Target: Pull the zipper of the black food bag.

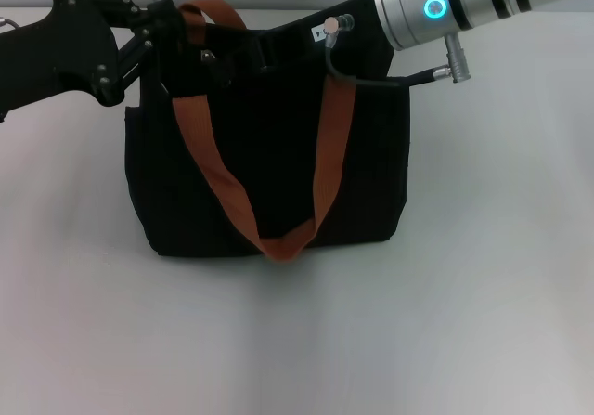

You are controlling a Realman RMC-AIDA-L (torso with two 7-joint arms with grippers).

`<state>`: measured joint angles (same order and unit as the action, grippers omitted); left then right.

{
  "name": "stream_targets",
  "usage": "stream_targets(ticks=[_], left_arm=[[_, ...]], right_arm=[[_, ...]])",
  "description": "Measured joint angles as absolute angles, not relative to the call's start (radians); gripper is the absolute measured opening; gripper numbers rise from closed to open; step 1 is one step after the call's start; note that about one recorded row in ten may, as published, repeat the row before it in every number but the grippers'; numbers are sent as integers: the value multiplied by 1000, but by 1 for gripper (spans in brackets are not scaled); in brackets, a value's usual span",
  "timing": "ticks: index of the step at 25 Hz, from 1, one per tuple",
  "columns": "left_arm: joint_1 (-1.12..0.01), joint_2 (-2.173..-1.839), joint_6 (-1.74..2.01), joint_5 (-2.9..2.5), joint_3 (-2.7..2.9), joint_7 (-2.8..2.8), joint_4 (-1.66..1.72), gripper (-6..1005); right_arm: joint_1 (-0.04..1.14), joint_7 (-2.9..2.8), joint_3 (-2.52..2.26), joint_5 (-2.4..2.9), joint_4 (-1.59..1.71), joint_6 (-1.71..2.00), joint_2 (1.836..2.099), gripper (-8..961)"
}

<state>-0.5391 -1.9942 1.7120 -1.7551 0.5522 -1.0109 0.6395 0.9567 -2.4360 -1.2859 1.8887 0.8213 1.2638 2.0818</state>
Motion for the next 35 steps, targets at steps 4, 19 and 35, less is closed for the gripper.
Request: stream_targets(ticks=[4, 19, 35], left_arm=[[-538, -1994, 1712, -1755, 552, -1011, 640, 83], [-537, -1993, 1705, -1754, 528, -1011, 639, 83], [-538, -1990, 1701, -1753, 524, -1011, 638, 84]], right_arm=[[949, -2464, -1286, 1919, 854, 1264, 2083, -2], [850, -2577, -1285, 2040, 1029, 1262, 2086, -2], [689, -2635, -1273, 2113, 1237, 1300, 2086, -3]])
